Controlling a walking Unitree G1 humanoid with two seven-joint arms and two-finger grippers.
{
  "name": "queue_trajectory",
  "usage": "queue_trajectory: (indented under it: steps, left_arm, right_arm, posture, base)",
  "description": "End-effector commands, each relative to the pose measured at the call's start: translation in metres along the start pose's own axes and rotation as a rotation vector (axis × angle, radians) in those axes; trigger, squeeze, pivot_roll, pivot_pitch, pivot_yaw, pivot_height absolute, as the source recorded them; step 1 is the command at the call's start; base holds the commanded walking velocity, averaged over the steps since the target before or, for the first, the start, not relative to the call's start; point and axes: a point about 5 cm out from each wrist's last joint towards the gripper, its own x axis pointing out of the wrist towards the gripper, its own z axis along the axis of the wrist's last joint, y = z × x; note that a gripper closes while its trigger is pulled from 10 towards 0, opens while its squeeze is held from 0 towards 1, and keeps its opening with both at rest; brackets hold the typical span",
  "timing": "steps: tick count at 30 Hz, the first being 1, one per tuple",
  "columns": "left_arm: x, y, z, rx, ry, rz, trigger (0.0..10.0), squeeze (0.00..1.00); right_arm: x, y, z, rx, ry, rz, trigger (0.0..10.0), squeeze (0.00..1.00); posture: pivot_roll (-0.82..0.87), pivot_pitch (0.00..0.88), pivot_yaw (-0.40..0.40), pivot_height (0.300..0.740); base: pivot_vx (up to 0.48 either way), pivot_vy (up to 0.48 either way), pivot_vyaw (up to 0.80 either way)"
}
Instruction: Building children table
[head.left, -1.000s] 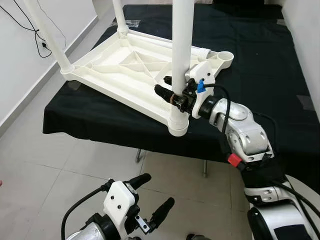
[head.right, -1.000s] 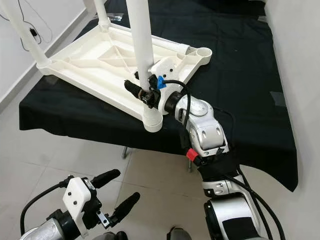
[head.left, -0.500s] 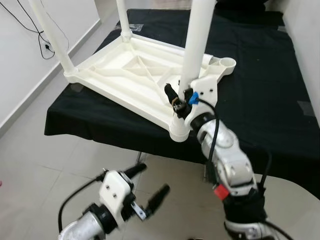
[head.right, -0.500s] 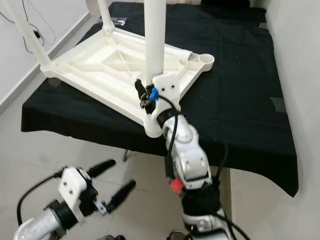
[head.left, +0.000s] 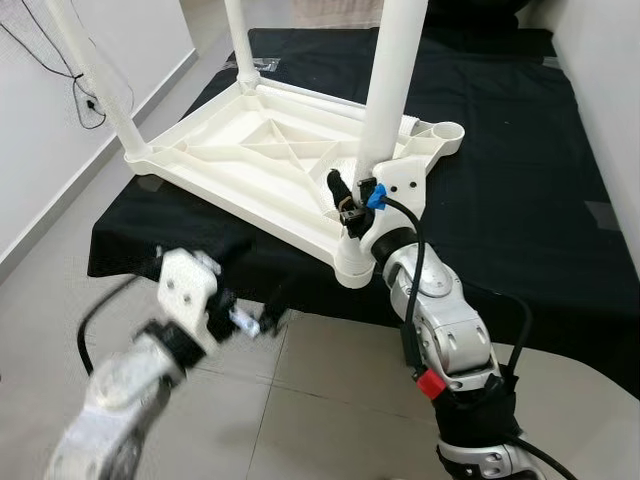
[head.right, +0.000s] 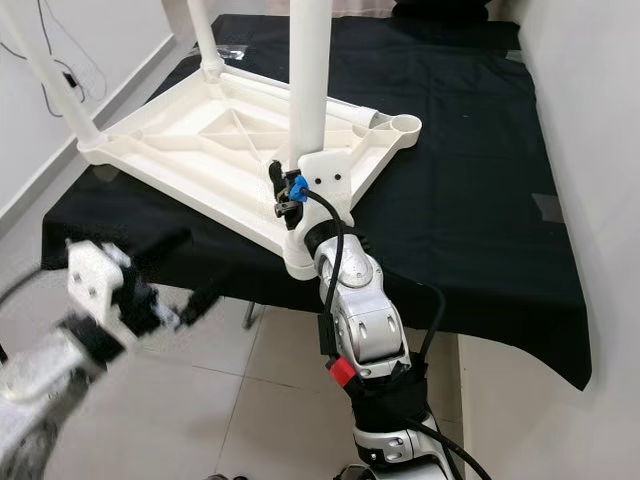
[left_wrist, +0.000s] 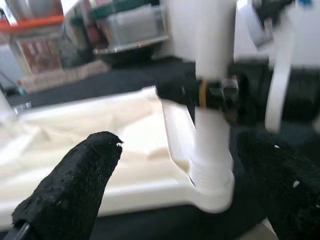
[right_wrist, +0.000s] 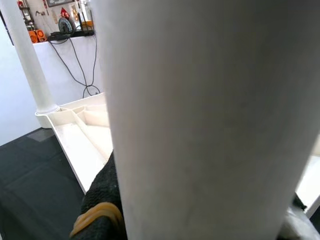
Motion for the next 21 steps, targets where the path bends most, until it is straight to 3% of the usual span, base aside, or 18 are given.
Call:
queue_trajectory:
  steps: [1,3,5,6,8,9,12,13,15,16,21]
  left_arm:
    - [0.004,0.007,0.008,0.011,-0.015,-0.002,10.0,0.00]
    - [0.008,0.010,0.013,0.020,-0.032,-0.006,10.0,0.00]
    - [0.032,0.026,0.041,0.005,-0.128,-0.031,10.0,0.00]
    - [0.032,0.026,0.041,0.005,-0.128,-0.031,10.0,0.00]
    - [0.052,0.039,0.066,-0.015,-0.189,-0.066,10.0,0.00]
    - [0.052,0.039,0.066,-0.015,-0.189,-0.066,10.0,0.00]
    - [0.080,0.055,0.086,-0.054,-0.201,-0.094,10.0,0.00]
    - [0.080,0.055,0.086,-0.054,-0.201,-0.094,10.0,0.00]
    - [0.101,0.057,0.087,-0.122,-0.160,-0.136,10.0,0.00]
    - [0.101,0.057,0.087,-0.122,-0.160,-0.136,10.0,0.00]
    - [0.136,0.041,0.084,-0.325,-0.094,-0.267,10.0,0.00]
  right_arm:
    - [-0.009,-0.003,-0.057,0.007,0.288,-0.031,10.0,0.00]
    - [-0.009,-0.003,-0.057,0.005,0.288,-0.029,10.0,0.00]
    - [-0.006,0.000,-0.055,0.002,0.277,-0.014,10.0,0.00]
    - [-0.006,0.000,-0.055,0.002,0.277,-0.014,10.0,0.00]
    - [-0.004,0.003,-0.053,0.004,0.261,0.001,10.0,0.00]
    - [-0.004,0.003,-0.053,0.004,0.261,0.001,10.0,0.00]
    - [-0.003,0.011,-0.050,-0.013,0.233,0.057,10.0,0.00]
    - [-0.003,0.011,-0.050,-0.013,0.233,0.057,10.0,0.00]
    - [-0.004,0.017,-0.049,-0.009,0.227,0.076,10.0,0.00]
    - [-0.004,0.017,-0.049,-0.009,0.227,0.076,10.0,0.00]
    - [-0.003,0.022,-0.047,-0.002,0.221,0.086,10.0,0.00]
  posture:
    - [0.02,0.216,0.042,0.740]
    - [0.02,0.215,0.041,0.740]
    - [0.02,0.209,0.039,0.740]
    - [0.02,0.209,0.039,0.740]
    - [0.02,0.206,0.042,0.740]
    - [0.02,0.206,0.042,0.740]
    - [0.02,0.203,0.043,0.740]
    - [0.02,0.203,0.043,0.740]
    - [0.02,0.201,0.046,0.740]
    - [0.02,0.201,0.046,0.740]
    - [0.01,0.198,0.054,0.740]
  base:
    - [0.000,0.000,0.00]
    - [0.000,0.000,0.00]
    - [0.000,0.000,0.00]
    - [0.000,0.000,0.00]
    - [0.000,0.000,0.00]
    - [0.000,0.000,0.00]
    - [0.000,0.000,0.00]
    - [0.000,0.000,0.00]
    - [0.000,0.000,0.00]
    - [0.000,0.000,0.00]
    - [0.000,0.000,0.00]
